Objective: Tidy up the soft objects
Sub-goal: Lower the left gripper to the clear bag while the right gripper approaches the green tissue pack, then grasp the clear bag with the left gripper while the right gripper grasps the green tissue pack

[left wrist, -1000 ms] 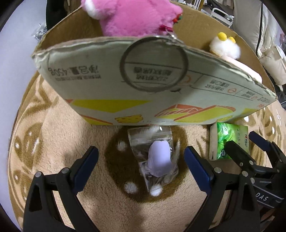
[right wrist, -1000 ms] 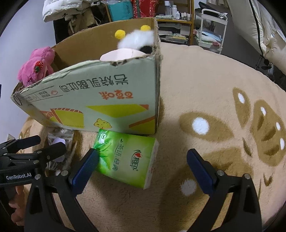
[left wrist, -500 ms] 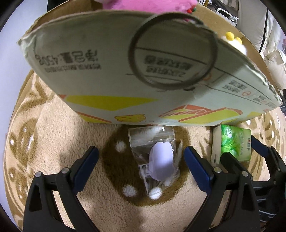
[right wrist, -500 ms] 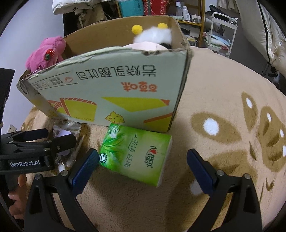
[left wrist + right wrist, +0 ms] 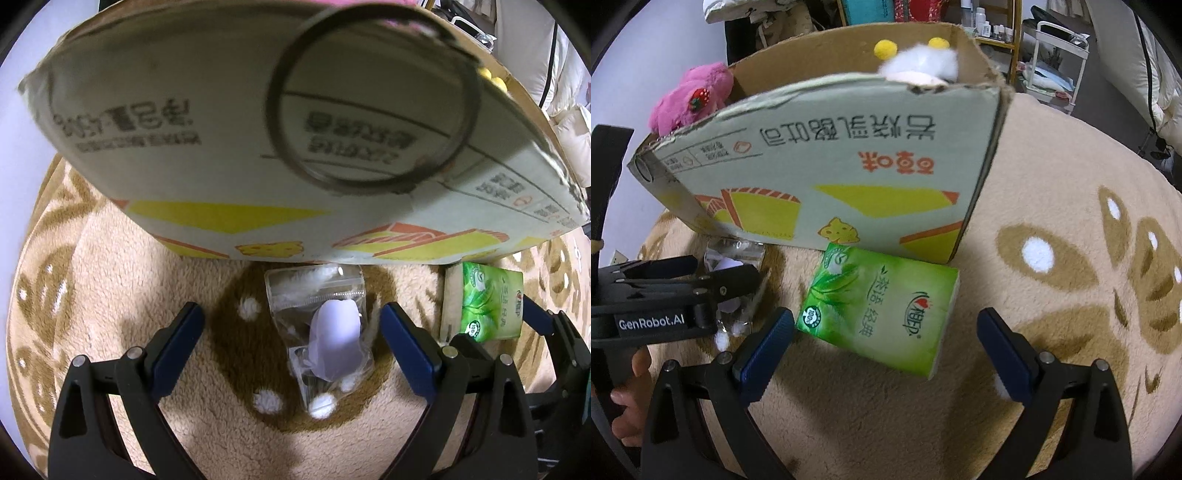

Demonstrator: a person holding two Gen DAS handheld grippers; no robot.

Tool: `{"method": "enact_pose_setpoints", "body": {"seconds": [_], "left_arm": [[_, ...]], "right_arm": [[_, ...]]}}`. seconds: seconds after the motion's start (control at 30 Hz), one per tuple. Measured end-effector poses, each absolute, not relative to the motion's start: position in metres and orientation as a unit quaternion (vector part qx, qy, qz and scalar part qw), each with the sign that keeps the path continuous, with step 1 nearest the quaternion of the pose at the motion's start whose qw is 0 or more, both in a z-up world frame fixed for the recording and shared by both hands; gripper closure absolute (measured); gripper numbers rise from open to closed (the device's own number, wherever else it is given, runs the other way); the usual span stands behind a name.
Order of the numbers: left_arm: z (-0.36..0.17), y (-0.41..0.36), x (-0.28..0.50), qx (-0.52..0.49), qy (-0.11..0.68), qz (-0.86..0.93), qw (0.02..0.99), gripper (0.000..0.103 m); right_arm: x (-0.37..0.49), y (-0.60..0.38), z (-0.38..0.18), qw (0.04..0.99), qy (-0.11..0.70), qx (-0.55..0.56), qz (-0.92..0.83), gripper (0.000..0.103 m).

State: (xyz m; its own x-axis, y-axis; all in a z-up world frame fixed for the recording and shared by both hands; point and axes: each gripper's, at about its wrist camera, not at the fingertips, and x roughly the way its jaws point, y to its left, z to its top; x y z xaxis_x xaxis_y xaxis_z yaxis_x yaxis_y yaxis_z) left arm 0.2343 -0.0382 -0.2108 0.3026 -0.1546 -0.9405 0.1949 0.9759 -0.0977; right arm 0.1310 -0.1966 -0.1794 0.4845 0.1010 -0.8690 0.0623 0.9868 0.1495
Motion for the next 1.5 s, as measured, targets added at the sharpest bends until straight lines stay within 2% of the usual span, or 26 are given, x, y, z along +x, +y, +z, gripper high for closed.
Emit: {"method": "enact_pose_setpoints", "body": {"seconds": [0.5, 0.77, 0.87, 1.03, 1.23, 1.33, 1.5], "left_arm": [[-0.219, -0.059, 0.231, 0.069, 0.575, -0.091, 0.810, 0.008], [-0.217, -0.059, 0.230, 0.080, 0.573, -0.087, 0.811, 0.011], [-0.216, -0.061, 0.229, 0.088, 0.573, -0.086, 0.810, 0.011], [-0.218, -0.069, 0.225, 0.098, 0.572, -0.084, 0.810, 0.011], [-0.216, -0.076, 0.221, 0.102, 0.571, -0.084, 0.810, 0.021], [-0.212, -0.076, 0.220, 0.099, 0.571, -0.082, 0.811, 0.027], [-0.211, -0.072, 0.214, 0.107, 0.576, -0.085, 0.806, 0.040]], "right_arm": [[0.130, -0.174, -0.188, 0.852, 0.520, 0.059, 0.016, 0.000], [0.132, -0.175, -0.190, 0.854, 0.518, 0.053, 0.013, 0.001], [0.132, -0.174, -0.189, 0.856, 0.515, 0.044, 0.006, 0.009], [0.133, -0.170, -0.194, 0.855, 0.517, 0.040, 0.006, 0.010], [0.139, -0.162, -0.205, 0.855, 0.518, 0.038, 0.004, 0.010], [0.138, -0.158, -0.209, 0.855, 0.517, 0.030, 0.005, 0.019], [0.135, -0.156, -0.208, 0.855, 0.517, 0.031, 0.005, 0.020]]}}
